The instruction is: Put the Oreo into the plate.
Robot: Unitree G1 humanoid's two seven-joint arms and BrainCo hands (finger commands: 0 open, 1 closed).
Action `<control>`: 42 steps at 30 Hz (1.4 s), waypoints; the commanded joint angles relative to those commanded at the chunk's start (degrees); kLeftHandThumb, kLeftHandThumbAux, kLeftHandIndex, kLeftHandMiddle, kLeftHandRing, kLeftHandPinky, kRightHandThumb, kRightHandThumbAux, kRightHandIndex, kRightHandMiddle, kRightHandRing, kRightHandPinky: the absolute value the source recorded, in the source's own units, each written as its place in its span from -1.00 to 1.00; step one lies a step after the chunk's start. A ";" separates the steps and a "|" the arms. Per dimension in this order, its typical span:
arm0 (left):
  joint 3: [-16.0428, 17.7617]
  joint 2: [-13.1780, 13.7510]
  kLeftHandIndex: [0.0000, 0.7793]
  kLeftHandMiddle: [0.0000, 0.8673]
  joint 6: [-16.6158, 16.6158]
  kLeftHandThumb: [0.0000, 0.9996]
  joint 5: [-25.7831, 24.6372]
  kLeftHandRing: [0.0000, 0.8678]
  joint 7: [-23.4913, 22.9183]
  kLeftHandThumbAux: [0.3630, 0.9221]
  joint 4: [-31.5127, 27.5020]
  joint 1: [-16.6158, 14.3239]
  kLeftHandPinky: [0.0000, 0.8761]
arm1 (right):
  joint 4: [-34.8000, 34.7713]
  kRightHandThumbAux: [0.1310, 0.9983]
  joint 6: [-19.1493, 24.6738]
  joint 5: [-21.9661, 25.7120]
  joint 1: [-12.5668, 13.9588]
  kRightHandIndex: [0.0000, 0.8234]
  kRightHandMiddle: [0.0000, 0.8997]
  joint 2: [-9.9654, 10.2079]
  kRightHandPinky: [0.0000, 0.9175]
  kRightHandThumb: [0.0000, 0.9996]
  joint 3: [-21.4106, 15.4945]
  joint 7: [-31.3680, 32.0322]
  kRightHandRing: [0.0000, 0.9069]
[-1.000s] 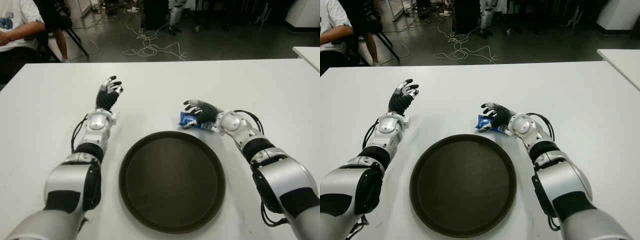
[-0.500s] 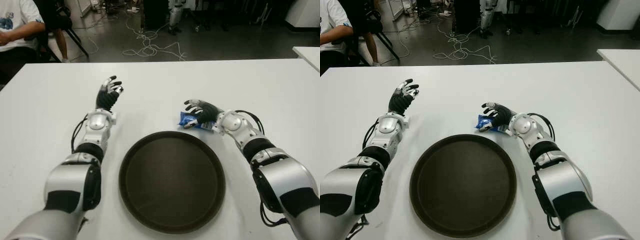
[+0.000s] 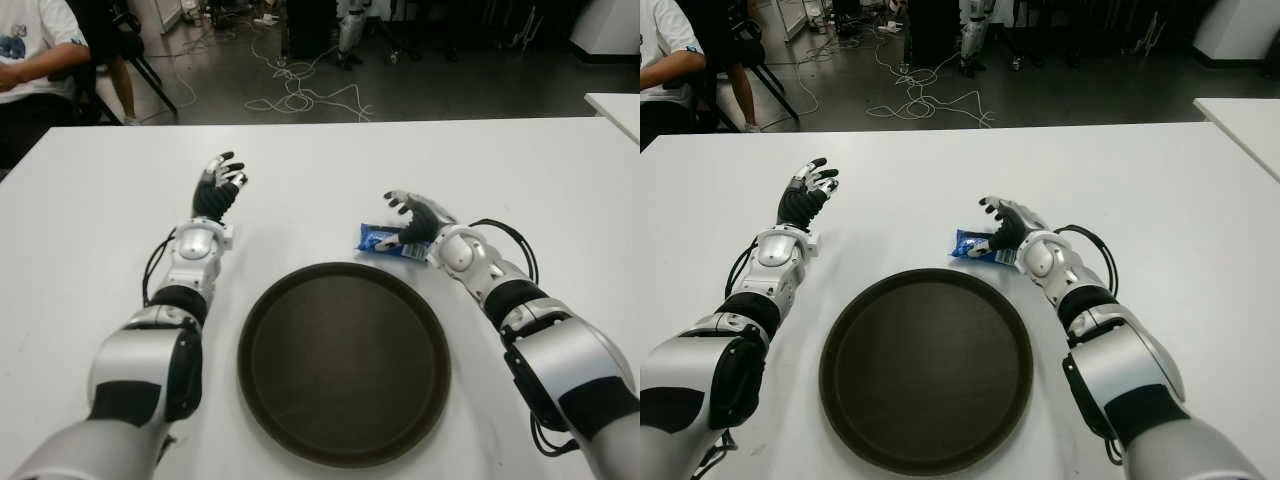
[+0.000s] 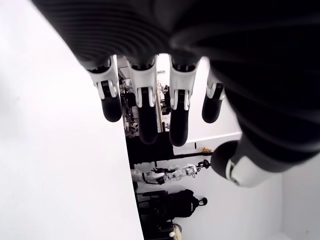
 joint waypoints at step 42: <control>0.26 -0.11 -0.65 -0.49 -0.32 -0.78 -0.14 -0.60 0.07 -0.06 0.03 0.09 -0.76 | 0.34 0.49 -2.93 -8.86 -0.46 -0.64 -0.69 -0.19 -0.79 -1.00 10.94 1.89 -0.71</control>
